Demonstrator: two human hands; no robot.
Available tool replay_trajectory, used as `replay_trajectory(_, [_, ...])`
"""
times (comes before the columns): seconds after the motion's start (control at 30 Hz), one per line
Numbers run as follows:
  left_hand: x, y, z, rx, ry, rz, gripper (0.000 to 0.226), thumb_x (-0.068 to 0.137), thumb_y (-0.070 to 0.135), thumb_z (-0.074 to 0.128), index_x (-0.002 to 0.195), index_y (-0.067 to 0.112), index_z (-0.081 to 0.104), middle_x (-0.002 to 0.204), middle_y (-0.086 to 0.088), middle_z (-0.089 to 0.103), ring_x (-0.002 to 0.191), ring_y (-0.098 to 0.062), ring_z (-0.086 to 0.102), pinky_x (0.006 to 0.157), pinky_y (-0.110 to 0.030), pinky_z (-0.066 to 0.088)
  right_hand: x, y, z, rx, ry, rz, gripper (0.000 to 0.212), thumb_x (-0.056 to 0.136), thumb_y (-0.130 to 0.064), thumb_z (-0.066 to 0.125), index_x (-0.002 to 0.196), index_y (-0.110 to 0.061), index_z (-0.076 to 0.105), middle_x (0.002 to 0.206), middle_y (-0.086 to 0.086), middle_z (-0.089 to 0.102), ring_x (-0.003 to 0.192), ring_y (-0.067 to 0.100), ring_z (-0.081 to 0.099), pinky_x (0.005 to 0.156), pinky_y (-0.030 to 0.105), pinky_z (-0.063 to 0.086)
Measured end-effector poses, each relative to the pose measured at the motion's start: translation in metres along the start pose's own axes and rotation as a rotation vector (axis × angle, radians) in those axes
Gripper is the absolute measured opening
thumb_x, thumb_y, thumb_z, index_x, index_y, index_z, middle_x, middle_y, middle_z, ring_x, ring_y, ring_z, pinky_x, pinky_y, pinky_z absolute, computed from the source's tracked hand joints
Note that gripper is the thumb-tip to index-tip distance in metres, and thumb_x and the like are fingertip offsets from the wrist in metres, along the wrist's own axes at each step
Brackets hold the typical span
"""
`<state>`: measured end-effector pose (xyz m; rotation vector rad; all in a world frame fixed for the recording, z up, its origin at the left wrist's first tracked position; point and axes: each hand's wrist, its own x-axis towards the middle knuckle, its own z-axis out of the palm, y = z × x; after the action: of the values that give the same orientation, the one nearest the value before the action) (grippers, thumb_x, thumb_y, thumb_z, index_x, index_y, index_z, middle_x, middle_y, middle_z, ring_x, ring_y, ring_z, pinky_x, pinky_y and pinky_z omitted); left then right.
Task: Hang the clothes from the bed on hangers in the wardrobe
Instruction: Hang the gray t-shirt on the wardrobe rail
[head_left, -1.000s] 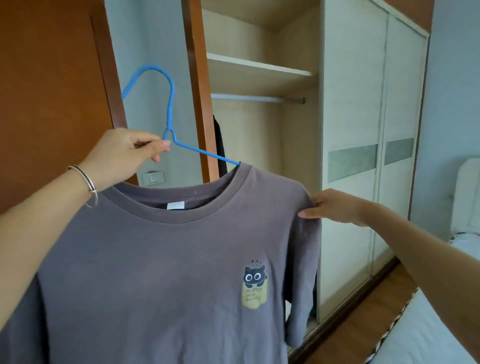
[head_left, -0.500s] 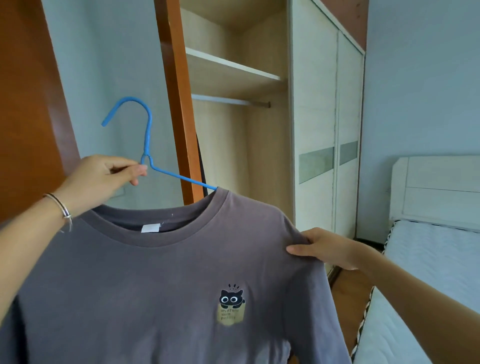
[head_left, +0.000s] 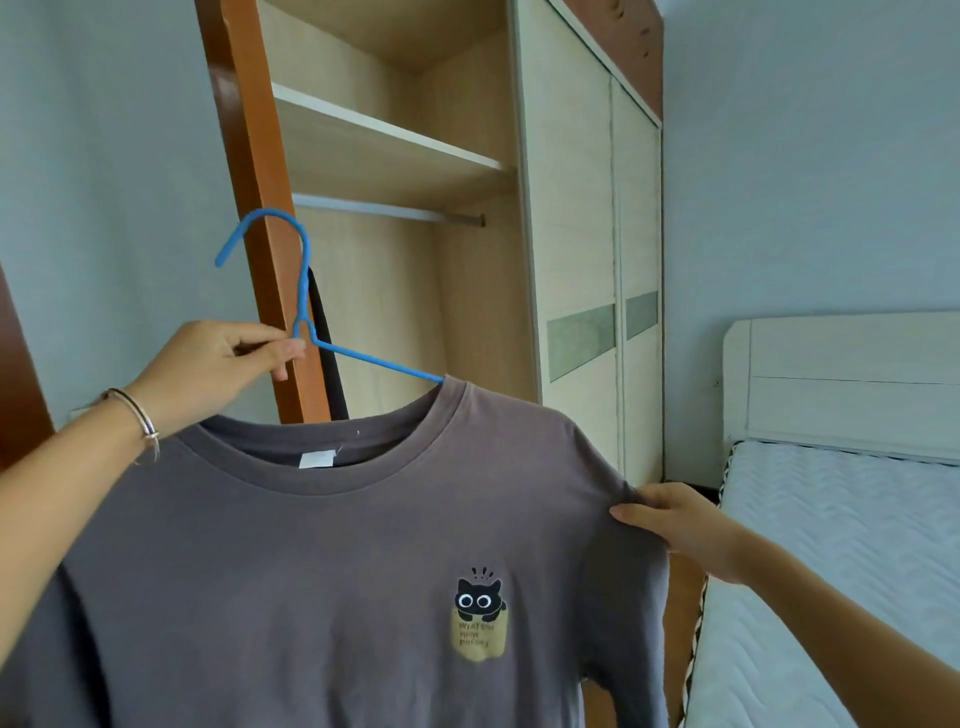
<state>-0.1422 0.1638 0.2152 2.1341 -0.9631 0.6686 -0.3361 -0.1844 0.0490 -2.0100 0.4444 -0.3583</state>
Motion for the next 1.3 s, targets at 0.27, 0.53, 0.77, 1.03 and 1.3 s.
replay_trajectory(0.27, [0.038,0.021,0.058,-0.042,-0.028,0.057,0.018,0.087,0.035,0.056,0.085,0.025,0.071,0.072,0.011,0.066,0.056,-0.012,0.055,0.049,-0.014,0.04,0.002,0.043,-0.046,-0.256,-0.18,0.136,0.031,0.087,-0.03,0.061,0.115,-0.02,0.061,0.111,-0.002,0.067,0.103,0.016,0.063,0.1,0.034,0.047])
replay_trajectory(0.53, [0.059,0.038,0.113,-0.074,-0.081,0.076,0.03,0.085,0.036,0.059,0.078,0.011,0.073,0.074,-0.001,0.069,0.046,-0.005,0.045,0.043,-0.003,0.033,-0.013,0.129,-0.09,-0.629,-0.027,0.35,0.026,0.09,-0.04,0.052,0.102,-0.022,0.066,0.101,-0.005,0.066,0.089,0.013,0.059,0.082,0.025,0.042])
replay_trajectory(0.77, [0.078,0.035,0.149,-0.178,-0.131,0.08,0.028,0.085,0.031,0.06,0.058,0.025,0.064,0.039,0.015,0.053,0.03,-0.005,0.035,0.032,-0.004,0.024,-0.018,0.189,-0.109,-0.669,0.183,0.545,0.026,0.091,-0.022,0.047,0.066,-0.02,0.055,0.063,-0.002,0.065,0.059,0.007,0.062,0.051,0.013,0.039])
replay_trajectory(1.03, [0.105,0.017,0.208,-0.354,-0.202,0.178,0.023,0.085,0.026,0.062,0.064,0.033,0.067,0.062,0.007,0.067,0.05,0.001,0.051,0.053,-0.005,0.037,0.045,0.103,-0.09,-0.485,0.839,0.268,0.032,0.089,-0.002,0.046,0.117,-0.004,0.061,0.124,0.018,0.061,0.112,0.033,0.056,0.096,0.034,0.041])
replay_trajectory(1.3, [0.134,0.024,0.248,-0.51,-0.403,0.336,0.013,0.082,0.031,0.064,0.07,0.036,0.063,0.056,0.019,0.066,0.058,0.001,0.06,0.056,-0.006,0.044,0.145,-0.088,0.009,-0.45,0.4,-0.284,0.032,0.083,-0.049,0.056,0.102,-0.026,0.065,0.078,-0.009,0.067,0.069,0.006,0.06,0.067,0.019,0.047])
